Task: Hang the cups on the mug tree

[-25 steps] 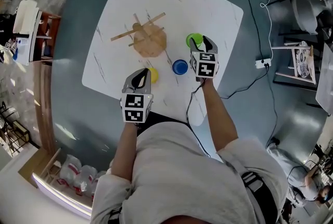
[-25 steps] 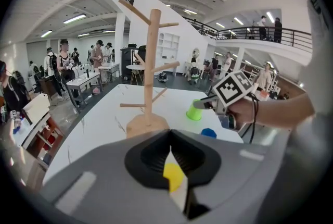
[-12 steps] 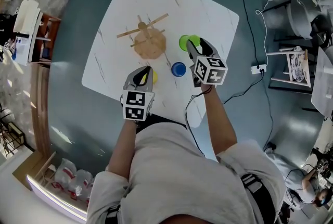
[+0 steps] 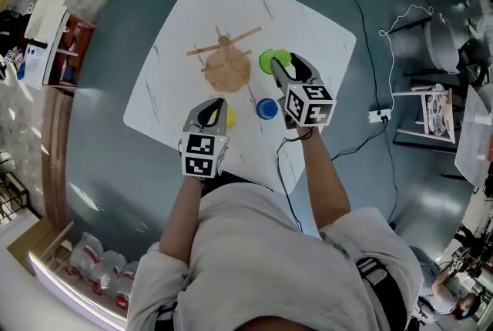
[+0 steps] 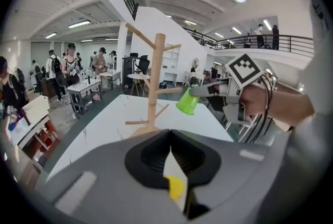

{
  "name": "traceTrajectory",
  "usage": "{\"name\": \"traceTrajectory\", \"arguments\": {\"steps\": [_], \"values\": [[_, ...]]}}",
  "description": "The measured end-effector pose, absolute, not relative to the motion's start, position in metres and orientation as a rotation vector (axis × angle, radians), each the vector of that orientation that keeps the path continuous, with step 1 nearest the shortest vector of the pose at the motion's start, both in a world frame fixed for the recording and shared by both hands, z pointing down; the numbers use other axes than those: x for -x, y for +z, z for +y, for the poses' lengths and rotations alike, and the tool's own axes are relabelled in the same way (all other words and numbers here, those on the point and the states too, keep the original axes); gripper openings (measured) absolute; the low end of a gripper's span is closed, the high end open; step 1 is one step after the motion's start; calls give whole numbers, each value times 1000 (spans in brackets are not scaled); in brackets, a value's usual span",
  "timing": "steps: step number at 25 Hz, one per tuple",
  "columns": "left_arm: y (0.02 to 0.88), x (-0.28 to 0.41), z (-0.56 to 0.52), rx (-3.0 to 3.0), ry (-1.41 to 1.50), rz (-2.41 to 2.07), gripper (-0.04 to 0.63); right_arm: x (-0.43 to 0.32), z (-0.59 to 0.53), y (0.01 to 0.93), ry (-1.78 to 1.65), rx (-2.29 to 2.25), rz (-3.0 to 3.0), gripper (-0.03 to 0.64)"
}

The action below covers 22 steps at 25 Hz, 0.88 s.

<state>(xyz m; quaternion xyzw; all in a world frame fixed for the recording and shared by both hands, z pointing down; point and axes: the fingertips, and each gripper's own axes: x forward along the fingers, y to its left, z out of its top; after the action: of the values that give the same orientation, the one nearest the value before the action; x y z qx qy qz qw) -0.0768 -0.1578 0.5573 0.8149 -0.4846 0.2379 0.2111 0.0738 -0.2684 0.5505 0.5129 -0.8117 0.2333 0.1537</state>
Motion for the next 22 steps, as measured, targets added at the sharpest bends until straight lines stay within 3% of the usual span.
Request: {"name": "traceTrajectory", "arguments": {"steps": [22], "values": [[552, 132, -140, -2164, 635, -1491, 3, -14, -293, 563, 689, -1348, -2379, 219]]}}
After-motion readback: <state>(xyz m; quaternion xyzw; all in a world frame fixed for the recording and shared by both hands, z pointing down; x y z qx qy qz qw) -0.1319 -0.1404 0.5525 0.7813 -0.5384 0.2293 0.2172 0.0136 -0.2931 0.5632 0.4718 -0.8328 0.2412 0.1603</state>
